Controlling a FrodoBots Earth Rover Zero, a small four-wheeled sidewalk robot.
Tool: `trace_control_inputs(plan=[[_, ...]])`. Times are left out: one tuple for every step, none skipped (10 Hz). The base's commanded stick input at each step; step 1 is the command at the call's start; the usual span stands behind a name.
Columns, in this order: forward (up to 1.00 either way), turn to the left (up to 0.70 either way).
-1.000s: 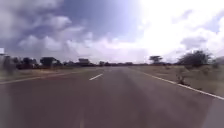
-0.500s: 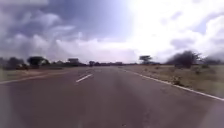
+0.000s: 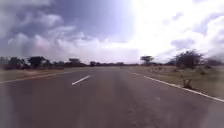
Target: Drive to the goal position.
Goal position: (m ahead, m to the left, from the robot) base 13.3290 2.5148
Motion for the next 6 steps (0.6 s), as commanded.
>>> trace_control_inputs(plan=[[1.00,0.00],[1.00,0.00],[1.00,0.00],[1.00,0.00],[1.00,0.00],[1.00,0.00]])
